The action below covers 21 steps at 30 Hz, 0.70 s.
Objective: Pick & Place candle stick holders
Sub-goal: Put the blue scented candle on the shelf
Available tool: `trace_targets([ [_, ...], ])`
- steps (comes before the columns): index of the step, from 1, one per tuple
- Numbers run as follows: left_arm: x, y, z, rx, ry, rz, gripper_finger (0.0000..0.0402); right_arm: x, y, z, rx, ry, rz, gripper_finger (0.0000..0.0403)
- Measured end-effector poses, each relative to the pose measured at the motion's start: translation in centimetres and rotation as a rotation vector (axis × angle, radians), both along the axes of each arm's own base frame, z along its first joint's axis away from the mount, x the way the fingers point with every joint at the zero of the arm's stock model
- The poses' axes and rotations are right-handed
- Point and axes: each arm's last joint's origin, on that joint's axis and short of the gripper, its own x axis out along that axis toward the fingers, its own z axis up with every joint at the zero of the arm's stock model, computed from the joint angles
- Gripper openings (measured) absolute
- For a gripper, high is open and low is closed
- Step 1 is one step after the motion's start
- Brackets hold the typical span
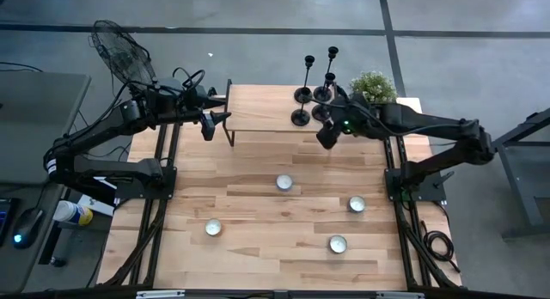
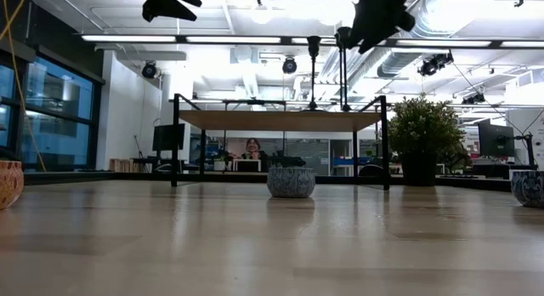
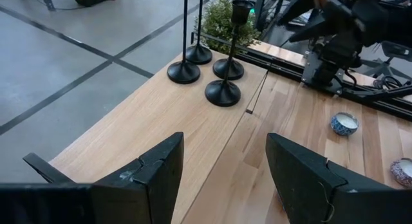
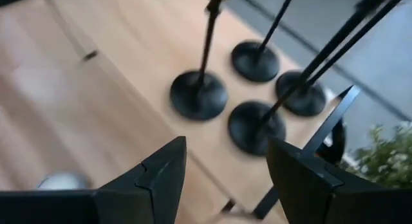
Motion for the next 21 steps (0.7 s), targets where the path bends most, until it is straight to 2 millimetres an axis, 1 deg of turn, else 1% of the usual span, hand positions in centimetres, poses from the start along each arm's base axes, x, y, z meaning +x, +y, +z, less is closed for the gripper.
trace_targets([
  [4,0.0,0.0,0.0,0.017,0.012,-0.008,0.0216,-0.4,0.3,-0.2,0.075,0.025,0.06,0.0204],
  [11,-0.1,0.0,-0.3,0.002,0.033,-0.007,0.0216,-1.2,1.0,-1.0,0.245,0.117,0.151,0.0204],
  [17,-0.1,-0.1,-0.3,-0.001,0.036,-0.006,0.0216,-2.3,1.5,-1.6,0.436,0.187,0.102,0.0204],
  [21,-0.1,-0.1,-0.3,0.001,0.037,-0.008,0.0216,-2.7,1.8,-1.9,0.515,0.227,0.113,0.0204],
])
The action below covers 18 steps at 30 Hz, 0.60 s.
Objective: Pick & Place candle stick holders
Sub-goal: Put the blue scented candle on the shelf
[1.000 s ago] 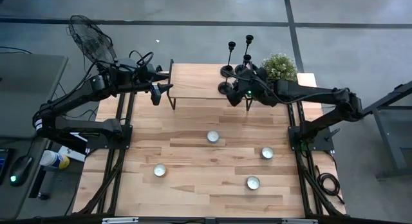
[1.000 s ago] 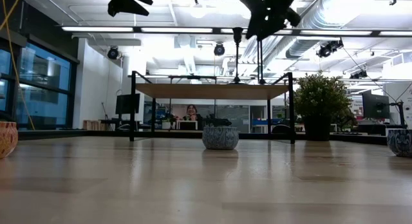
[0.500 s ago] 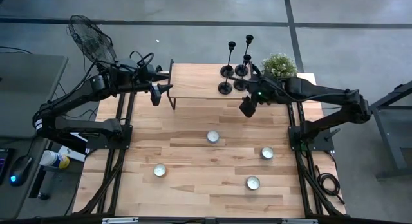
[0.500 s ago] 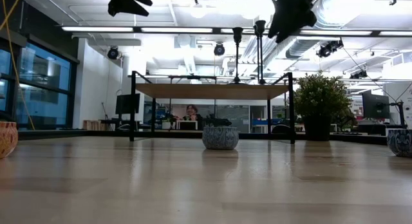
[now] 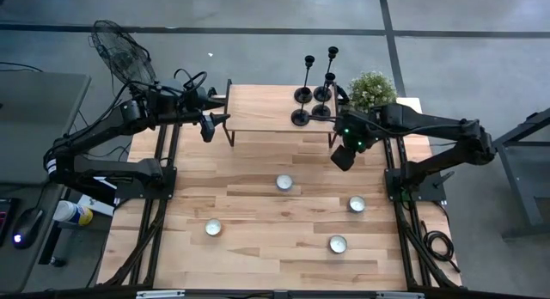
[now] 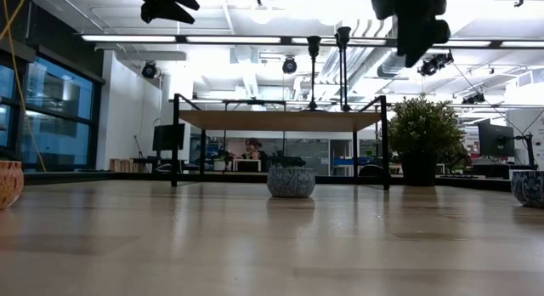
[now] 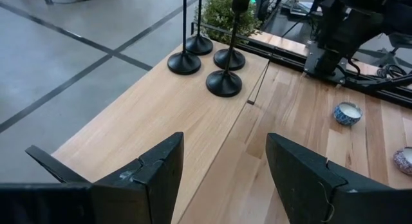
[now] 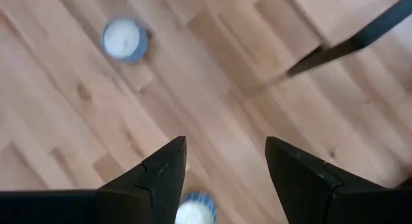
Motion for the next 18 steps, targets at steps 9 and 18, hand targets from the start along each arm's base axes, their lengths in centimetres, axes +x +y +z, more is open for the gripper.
trace_targets([
  [9,0.0,0.0,0.0,-0.005,-0.002,-0.002,0.0216,-0.7,1.0,-0.3,0.056,0.085,-0.049,0.0204],
  [18,0.0,0.0,0.0,-0.033,-0.014,0.011,0.0216,-1.3,3.2,-0.4,0.096,0.164,-0.052,0.0204],
])
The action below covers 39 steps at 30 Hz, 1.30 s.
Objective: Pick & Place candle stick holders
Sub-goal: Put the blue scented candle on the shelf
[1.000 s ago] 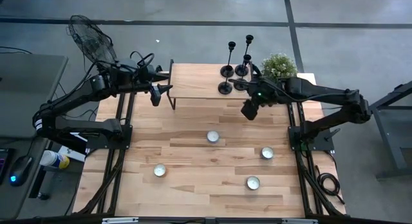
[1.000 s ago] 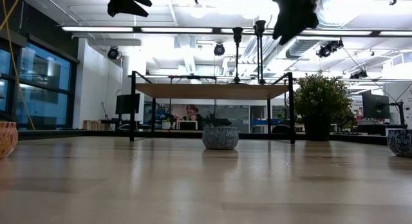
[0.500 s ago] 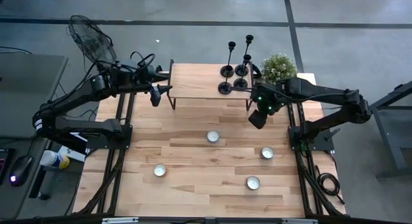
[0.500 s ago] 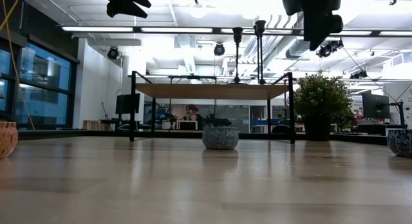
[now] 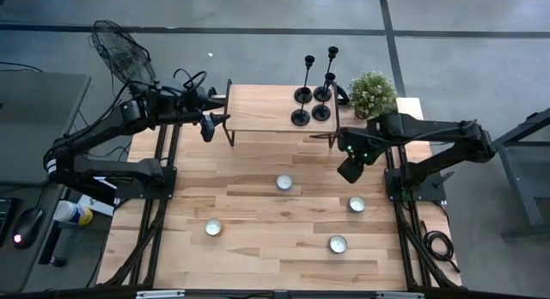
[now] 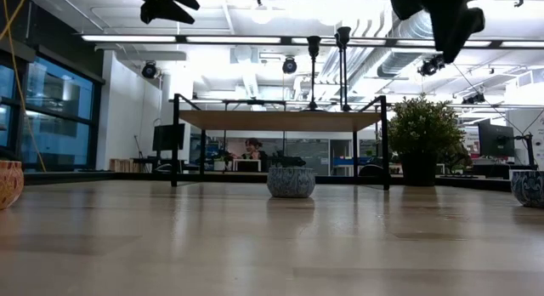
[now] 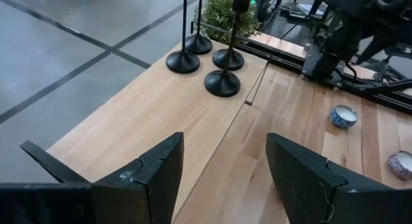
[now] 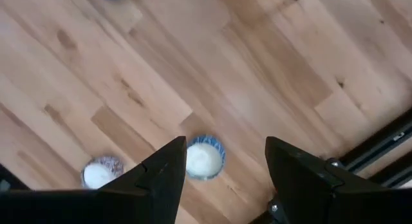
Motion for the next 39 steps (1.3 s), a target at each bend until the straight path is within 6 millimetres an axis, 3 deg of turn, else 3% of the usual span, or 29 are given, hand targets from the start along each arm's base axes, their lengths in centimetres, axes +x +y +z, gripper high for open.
trace_targets([
  [6,-0.1,0.0,-0.2,-0.021,0.011,0.006,0.0216,-0.3,1.7,-0.7,0.05,0.028,0.035,0.0204],
  [12,-0.2,-0.1,-0.5,-0.036,0.043,0.007,0.0216,-0.2,3.8,-5.2,0.153,0.065,0.092,0.0204],
  [24,-0.2,-0.1,-0.4,-0.013,0.044,-0.002,0.0216,-2.8,3.6,-11.9,0.261,0.305,-0.018,0.0204],
  [31,-0.2,-0.1,-0.4,-0.006,0.047,-0.005,0.0216,-3.0,3.2,-13.6,0.259,0.286,-0.045,0.0196],
  [39,-0.2,-0.1,-0.4,-0.006,0.047,-0.005,0.0216,-3.6,2.2,-15.2,0.262,0.299,-0.1,0.0152],
])
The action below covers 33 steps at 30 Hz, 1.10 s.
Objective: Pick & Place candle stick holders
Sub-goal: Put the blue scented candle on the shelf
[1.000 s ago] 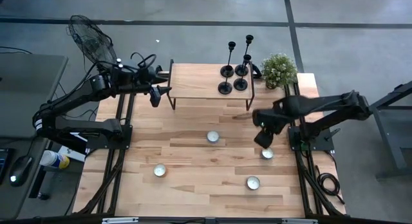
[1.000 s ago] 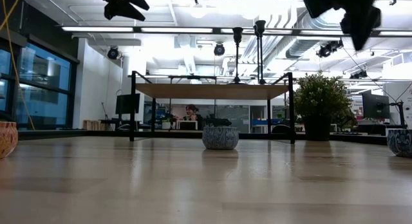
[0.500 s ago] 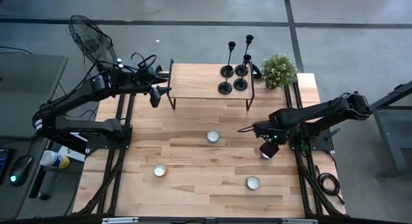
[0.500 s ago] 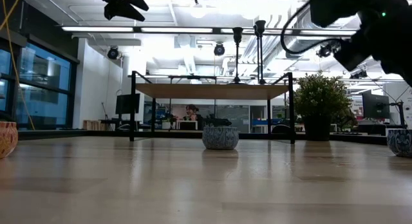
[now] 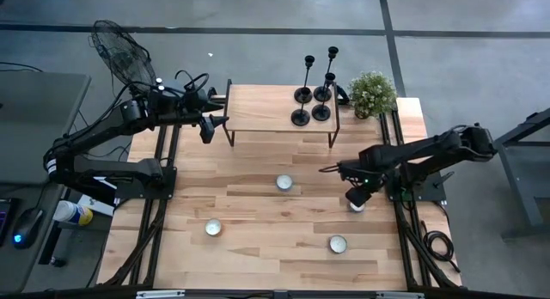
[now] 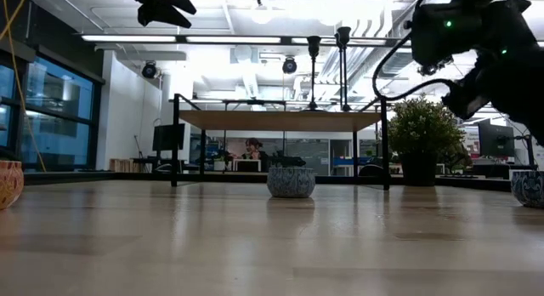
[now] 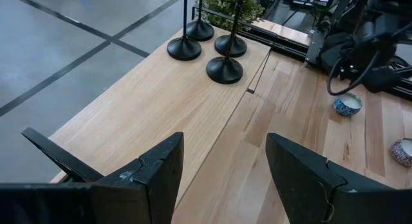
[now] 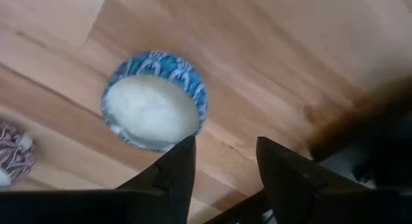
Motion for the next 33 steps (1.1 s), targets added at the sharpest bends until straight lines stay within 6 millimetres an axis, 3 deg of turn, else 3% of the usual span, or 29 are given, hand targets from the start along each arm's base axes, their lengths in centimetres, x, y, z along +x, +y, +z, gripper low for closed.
trace_targets([
  [8,0.0,0.0,0.0,0.0,0.0,0.0,0.0216,0.53,0.17,-0.58,0.025,-0.076,0.003,0.0122],
  [20,0.0,0.0,0.0,0.0,0.0,0.0,0.0216,0.25,0.1,-0.76,0.008,-0.053,0.003,0.0146],
  [33,0.0,0.0,0.0,-0.001,0.0,0.0,0.0216,0.18,0.06,-0.77,-0.005,-0.048,0.012,0.014],
])
